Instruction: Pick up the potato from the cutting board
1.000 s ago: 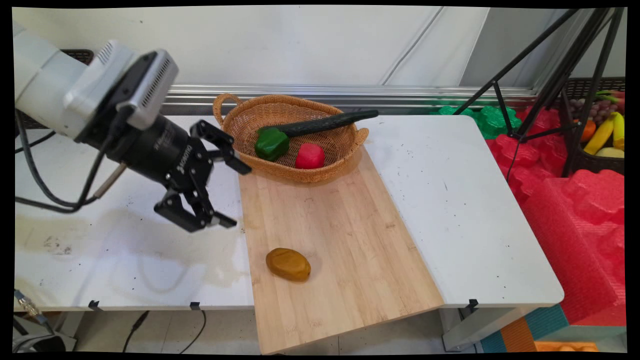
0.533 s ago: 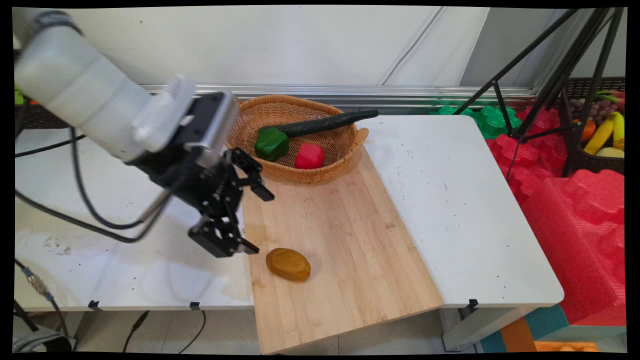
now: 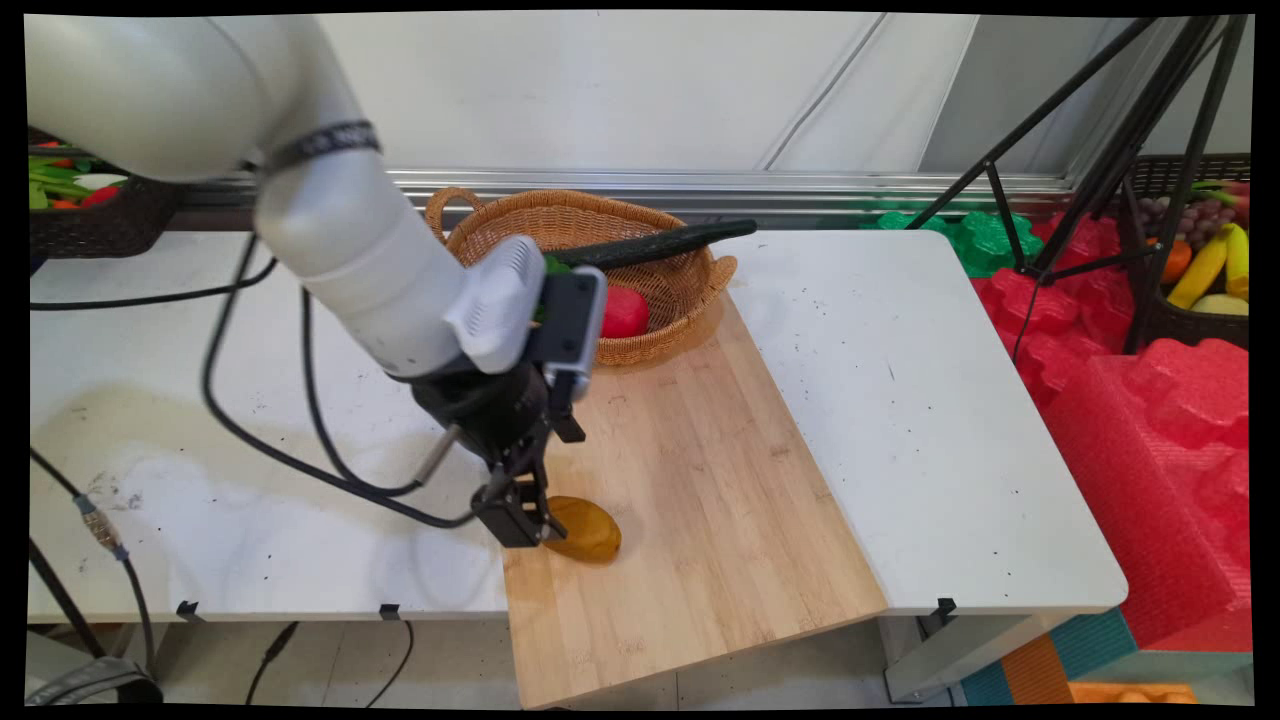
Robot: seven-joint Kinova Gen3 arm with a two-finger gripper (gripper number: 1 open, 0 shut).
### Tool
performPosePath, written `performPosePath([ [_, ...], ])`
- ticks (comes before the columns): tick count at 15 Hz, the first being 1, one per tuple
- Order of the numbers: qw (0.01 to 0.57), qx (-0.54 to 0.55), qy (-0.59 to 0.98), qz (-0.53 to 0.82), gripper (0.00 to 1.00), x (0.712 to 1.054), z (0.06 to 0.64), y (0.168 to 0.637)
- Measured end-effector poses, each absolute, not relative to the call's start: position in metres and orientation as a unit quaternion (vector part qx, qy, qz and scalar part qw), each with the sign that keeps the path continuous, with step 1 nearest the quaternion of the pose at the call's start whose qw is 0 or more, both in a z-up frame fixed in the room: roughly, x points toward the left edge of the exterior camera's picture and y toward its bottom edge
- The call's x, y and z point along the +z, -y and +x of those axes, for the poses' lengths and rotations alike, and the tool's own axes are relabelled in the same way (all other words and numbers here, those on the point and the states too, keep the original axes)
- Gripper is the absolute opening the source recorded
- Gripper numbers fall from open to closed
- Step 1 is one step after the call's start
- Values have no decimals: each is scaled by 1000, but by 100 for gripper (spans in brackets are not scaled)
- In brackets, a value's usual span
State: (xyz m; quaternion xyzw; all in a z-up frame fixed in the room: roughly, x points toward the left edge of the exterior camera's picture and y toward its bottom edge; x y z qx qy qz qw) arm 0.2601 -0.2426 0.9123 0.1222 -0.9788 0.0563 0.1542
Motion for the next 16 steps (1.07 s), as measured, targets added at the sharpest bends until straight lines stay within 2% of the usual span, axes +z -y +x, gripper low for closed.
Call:
performPosePath([
  [9, 75, 33, 988, 133, 100, 861, 228, 264],
  [15, 51, 25, 991, 124, 100, 837, 216, 268],
  [16, 50, 24, 991, 122, 0, 834, 215, 267],
])
